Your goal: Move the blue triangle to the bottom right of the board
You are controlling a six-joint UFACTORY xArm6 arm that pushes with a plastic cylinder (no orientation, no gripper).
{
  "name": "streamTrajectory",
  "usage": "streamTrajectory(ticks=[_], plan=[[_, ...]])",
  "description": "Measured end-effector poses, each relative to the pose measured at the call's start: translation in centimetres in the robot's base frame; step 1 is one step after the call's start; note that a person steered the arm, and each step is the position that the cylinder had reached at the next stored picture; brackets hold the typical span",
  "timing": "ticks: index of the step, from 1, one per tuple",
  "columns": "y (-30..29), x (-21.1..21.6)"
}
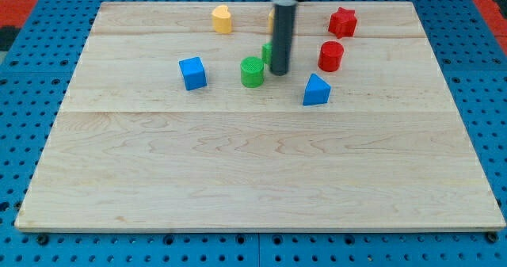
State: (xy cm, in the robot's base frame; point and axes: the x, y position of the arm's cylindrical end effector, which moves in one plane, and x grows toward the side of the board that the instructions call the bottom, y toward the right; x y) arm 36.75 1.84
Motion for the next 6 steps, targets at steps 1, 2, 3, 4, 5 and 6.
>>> streamTrajectory(ticks=[1,2,3,4,5,6], plan=[[6.3,4.8],[9.3,2.5],[12.8,2.2],[14.4,9.0],[15.7,7.3],[15.6,10.7]])
